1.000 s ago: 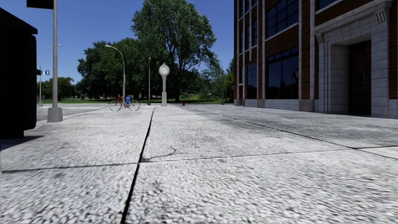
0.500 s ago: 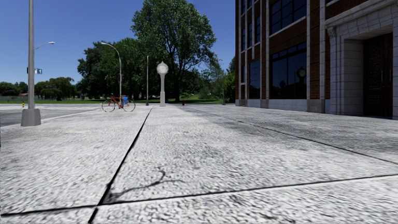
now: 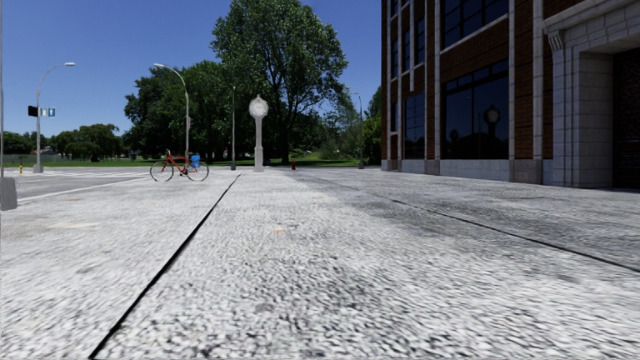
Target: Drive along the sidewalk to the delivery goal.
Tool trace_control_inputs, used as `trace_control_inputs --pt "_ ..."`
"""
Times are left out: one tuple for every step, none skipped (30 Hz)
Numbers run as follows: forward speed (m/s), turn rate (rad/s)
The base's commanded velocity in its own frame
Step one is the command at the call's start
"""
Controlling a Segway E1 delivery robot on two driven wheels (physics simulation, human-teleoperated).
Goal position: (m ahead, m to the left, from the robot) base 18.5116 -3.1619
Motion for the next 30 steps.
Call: trace_control_inputs --pt "2.0 0.0" --pt "2.0 0.0" --pt "2.0 0.0" --pt "2.0 0.0" --pt "2.0 0.0" --pt "2.0 0.0" --pt "2.0 0.0" --pt "2.0 0.0" --pt "2.0 0.0" --pt "2.0 0.0" --pt "2.0 0.0" --pt "2.0 0.0" --pt "2.0 0.0" --pt "2.0 0.0" --pt "2.0 0.0" --pt "2.0 0.0" --pt "2.0 0.0" --pt "2.0 0.0" --pt "2.0 0.0" --pt "2.0 0.0" --pt "2.0 0.0" --pt "2.0 0.0" --pt "2.0 0.0" --pt "2.0 0.0" --pt "2.0 0.0" --pt "2.0 0.0" --pt "2.0 0.0" --pt "2.0 0.0" --pt "2.0 0.0" --pt "2.0 0.0"
